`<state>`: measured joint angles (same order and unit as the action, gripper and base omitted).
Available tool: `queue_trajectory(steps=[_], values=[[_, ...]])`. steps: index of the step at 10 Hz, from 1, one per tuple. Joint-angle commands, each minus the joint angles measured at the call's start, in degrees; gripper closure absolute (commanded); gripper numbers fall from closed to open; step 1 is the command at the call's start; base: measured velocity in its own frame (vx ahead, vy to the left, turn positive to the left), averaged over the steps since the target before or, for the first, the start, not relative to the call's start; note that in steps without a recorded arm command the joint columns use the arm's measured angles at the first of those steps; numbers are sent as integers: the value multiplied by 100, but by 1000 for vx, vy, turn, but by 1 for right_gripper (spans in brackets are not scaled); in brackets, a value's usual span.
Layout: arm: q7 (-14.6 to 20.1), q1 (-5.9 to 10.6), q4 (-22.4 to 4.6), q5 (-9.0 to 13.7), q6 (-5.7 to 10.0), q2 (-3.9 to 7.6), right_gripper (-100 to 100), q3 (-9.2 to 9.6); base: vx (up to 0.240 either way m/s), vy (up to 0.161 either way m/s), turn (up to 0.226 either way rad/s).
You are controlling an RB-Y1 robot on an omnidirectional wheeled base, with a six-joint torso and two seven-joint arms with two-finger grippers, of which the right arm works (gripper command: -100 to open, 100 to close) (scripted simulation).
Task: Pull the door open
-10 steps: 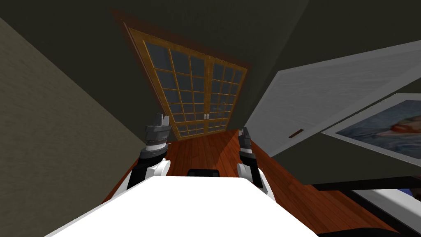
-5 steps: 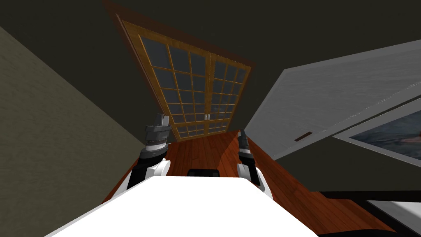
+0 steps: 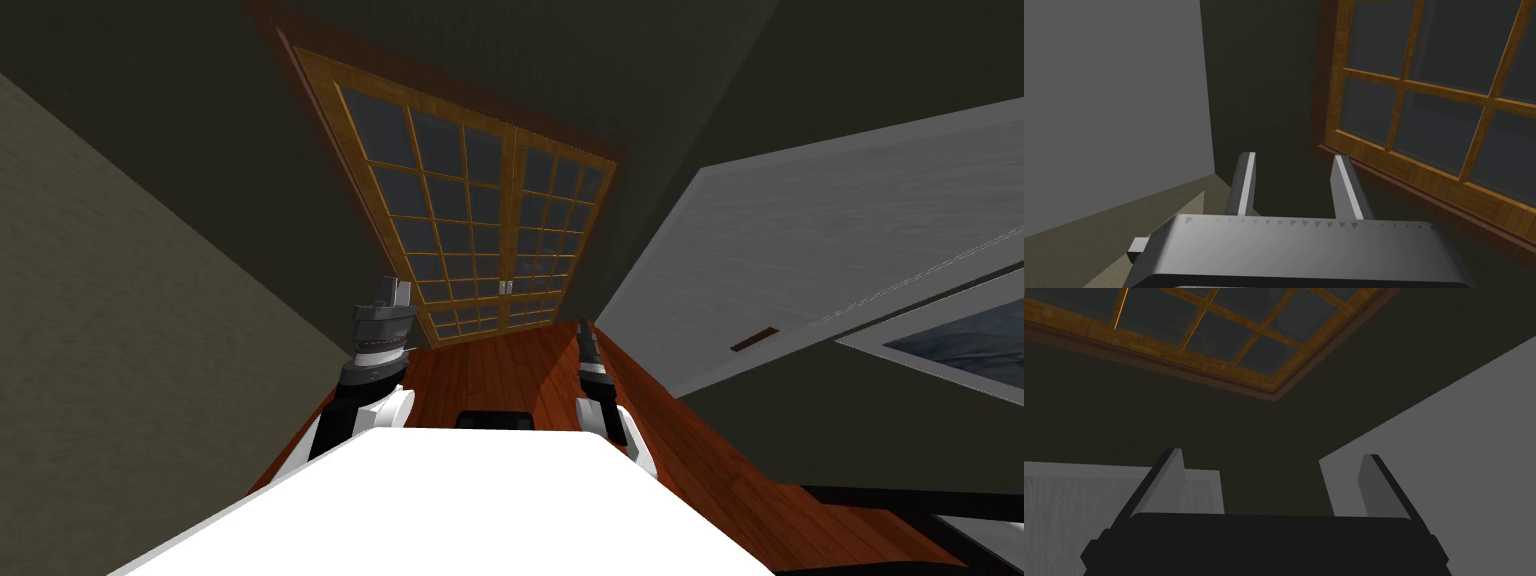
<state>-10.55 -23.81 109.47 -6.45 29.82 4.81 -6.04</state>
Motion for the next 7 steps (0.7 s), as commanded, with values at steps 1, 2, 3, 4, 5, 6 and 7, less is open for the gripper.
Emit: queue_trajectory(steps=[1, 2, 3, 4, 5, 6, 7], values=[[-168, 76, -212, -82, 77, 14, -100, -34, 86, 26, 29], [-261, 117, -338, -131, 122, 25, -100, -57, 88, 9, 22], [-363, 162, -475, -184, 172, 34, -100, -82, 94, 11, 24], [-464, 207, -612, -237, 222, 44, -100, -106, 102, 6, 24], [-566, 252, -750, -290, 272, 54, -100, -131, 107, 21, 26], [-668, 298, -887, -344, 322, 64, -100, -156, 97, 43, 31], [-770, 343, -1025, -397, 372, 73, -100, -181, 88, 24, 23]])
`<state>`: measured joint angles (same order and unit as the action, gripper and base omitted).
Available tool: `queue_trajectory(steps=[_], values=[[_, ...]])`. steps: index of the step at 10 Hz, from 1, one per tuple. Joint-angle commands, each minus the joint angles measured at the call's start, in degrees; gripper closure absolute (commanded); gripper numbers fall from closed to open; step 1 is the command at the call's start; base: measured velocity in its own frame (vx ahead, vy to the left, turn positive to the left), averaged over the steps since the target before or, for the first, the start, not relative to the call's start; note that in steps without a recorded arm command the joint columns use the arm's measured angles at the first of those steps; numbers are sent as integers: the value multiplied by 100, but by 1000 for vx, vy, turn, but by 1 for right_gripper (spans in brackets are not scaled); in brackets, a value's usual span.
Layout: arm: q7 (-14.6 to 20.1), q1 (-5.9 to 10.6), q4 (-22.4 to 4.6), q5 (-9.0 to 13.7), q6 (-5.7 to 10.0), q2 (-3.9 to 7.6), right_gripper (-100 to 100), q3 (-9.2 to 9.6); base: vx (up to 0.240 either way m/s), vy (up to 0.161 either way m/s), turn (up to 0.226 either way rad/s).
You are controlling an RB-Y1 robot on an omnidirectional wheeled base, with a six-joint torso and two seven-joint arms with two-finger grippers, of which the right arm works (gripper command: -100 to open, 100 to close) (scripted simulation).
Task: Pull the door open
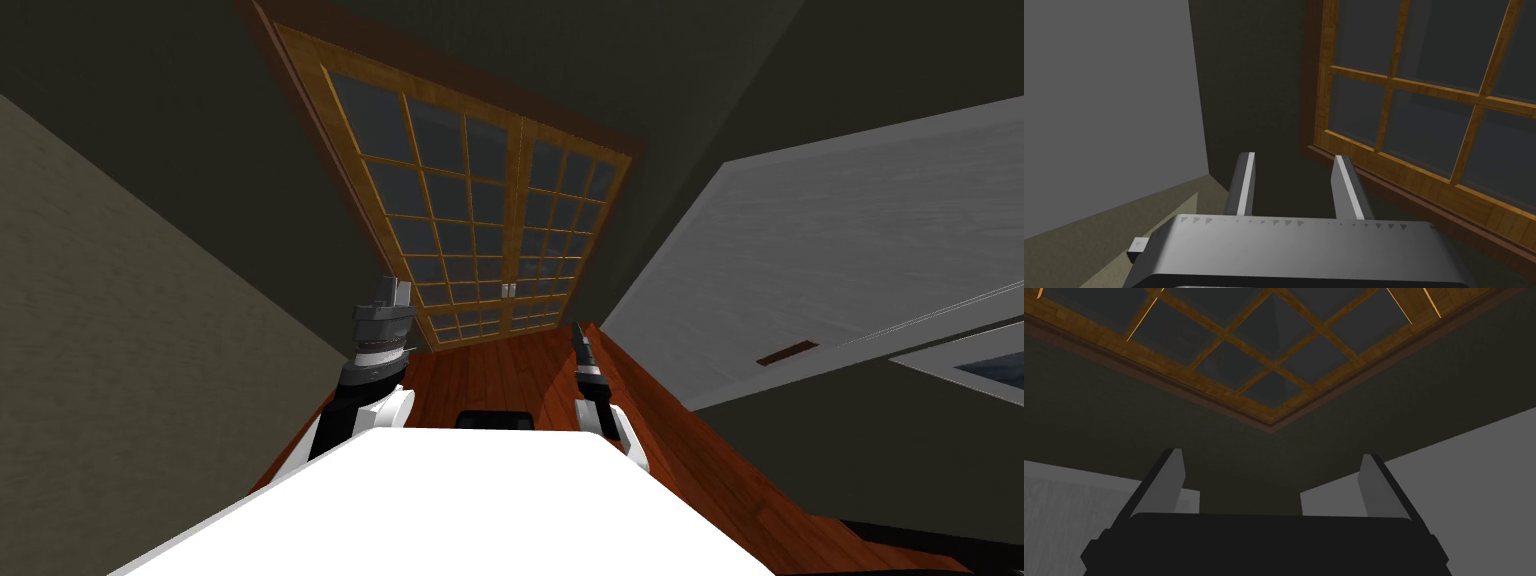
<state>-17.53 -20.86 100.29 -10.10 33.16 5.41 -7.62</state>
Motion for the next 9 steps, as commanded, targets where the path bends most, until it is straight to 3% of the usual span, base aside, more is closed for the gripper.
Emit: queue_trajectory(steps=[1, 9], values=[[-179, 96, -251, -88, 91, 21, -100, -49, 81, 26, 25], [-1057, 489, -1435, -548, 522, 85, -100, -262, 104, 26, 28]])
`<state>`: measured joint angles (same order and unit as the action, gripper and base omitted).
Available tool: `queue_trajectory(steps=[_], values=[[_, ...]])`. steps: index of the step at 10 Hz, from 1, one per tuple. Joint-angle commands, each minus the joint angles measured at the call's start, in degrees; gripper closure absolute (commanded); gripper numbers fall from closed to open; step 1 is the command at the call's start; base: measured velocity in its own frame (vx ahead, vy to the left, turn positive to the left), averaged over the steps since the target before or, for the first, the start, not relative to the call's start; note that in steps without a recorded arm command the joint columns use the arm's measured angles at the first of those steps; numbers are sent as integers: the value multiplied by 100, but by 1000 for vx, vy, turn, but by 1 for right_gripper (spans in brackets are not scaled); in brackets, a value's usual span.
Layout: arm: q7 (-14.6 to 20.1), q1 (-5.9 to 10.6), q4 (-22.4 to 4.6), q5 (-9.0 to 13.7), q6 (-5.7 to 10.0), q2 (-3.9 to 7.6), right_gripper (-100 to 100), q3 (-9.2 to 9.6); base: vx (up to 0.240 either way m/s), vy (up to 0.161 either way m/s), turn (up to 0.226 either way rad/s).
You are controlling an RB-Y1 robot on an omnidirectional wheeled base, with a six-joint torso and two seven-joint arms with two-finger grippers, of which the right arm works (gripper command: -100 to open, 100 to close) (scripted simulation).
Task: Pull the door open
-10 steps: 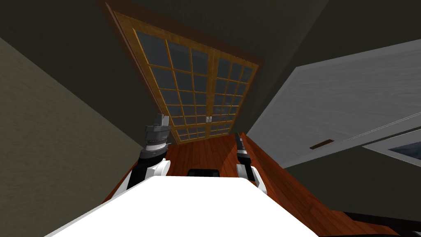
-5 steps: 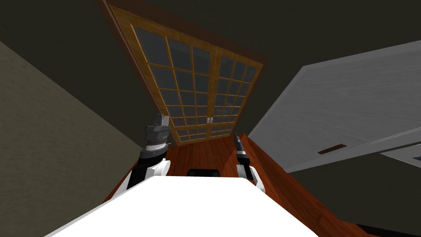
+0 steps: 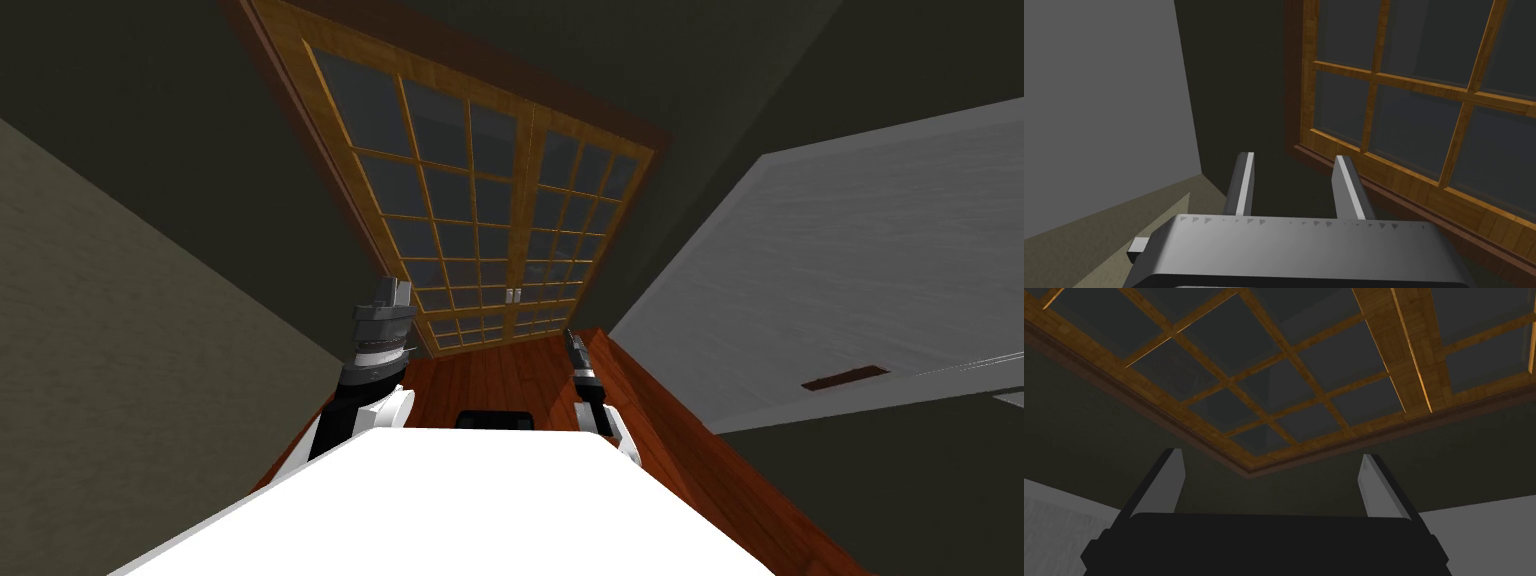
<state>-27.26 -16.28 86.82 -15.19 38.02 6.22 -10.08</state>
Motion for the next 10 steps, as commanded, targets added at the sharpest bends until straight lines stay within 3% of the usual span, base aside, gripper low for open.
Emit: queue_trajectory(steps=[1, 10], values=[[-195, 81, -238, -97, 90, 11, -100, -43, 93, 5, 26], [-1187, 532, -1573, -616, 577, 61, -100, -283, 103, 22, 29]])
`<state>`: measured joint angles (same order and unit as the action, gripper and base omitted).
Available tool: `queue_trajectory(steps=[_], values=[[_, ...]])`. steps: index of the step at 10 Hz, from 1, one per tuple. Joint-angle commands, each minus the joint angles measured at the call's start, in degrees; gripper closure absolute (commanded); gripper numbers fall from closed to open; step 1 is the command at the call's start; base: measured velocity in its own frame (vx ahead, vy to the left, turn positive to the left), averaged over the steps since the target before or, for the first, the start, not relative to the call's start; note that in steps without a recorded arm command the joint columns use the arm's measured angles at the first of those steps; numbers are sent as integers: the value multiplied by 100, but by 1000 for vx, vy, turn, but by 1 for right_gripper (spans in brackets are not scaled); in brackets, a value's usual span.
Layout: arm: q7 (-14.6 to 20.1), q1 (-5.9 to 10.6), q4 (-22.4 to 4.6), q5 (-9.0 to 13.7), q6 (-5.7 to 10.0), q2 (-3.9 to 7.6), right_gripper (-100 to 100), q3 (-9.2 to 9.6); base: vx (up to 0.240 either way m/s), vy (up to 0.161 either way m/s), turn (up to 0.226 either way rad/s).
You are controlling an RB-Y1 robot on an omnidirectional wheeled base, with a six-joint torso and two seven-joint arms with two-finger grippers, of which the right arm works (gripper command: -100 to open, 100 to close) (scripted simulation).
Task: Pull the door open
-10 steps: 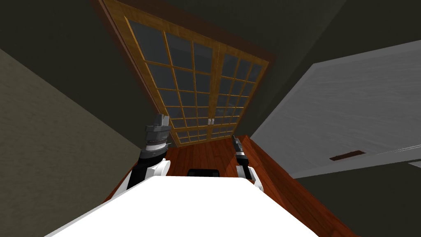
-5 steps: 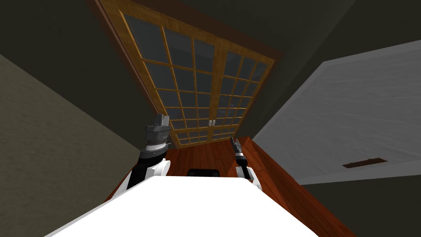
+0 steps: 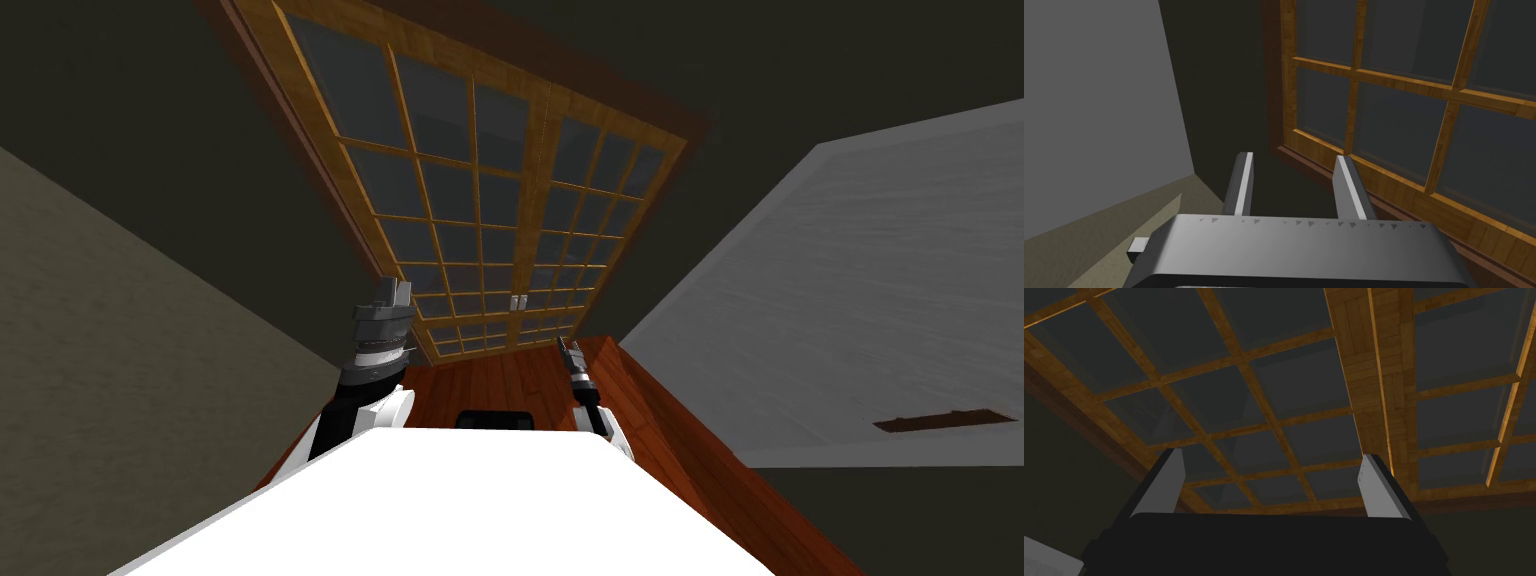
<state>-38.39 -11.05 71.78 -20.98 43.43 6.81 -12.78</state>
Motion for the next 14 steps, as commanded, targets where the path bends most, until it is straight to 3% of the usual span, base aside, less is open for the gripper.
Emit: queue_trajectory(steps=[1, 14], values=[[-183, 58, -215, -94, 88, 7, -100, -39, 100, 20, 27], [-1496, 677, -1975, -781, 732, 47, -100, -352, 108, 23, 26]])
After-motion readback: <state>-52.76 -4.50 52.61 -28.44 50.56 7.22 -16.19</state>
